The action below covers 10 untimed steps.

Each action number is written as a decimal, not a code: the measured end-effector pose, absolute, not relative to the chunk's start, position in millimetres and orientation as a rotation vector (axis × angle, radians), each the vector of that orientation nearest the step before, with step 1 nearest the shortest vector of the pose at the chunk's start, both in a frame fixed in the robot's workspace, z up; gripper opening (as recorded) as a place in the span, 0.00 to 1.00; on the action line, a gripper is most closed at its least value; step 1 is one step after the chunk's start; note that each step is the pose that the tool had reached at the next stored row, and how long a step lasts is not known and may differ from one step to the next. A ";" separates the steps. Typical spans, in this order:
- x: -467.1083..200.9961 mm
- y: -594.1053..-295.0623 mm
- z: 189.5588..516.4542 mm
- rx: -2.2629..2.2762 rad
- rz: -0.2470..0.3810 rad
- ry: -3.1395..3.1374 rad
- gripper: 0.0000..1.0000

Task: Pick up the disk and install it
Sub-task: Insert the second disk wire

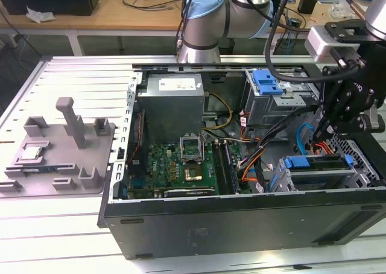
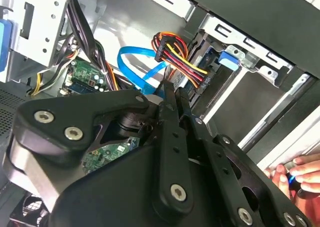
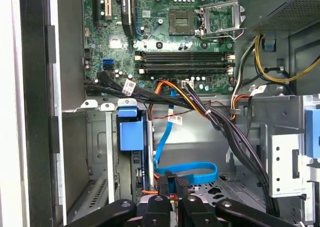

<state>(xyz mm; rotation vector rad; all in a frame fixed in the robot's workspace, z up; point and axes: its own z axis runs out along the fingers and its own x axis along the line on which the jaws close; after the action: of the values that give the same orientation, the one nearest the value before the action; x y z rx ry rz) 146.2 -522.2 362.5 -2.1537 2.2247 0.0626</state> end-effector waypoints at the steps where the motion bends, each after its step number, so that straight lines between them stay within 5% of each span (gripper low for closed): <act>1: 146.2 -524.9 362.6 -2.160 0.065 2.210 0.16; 10: 146.3 -539.5 362.6 -2.200 0.070 2.146 0.16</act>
<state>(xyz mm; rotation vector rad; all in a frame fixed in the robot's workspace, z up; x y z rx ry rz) 146.3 -539.5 362.6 -2.2002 2.1461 0.0701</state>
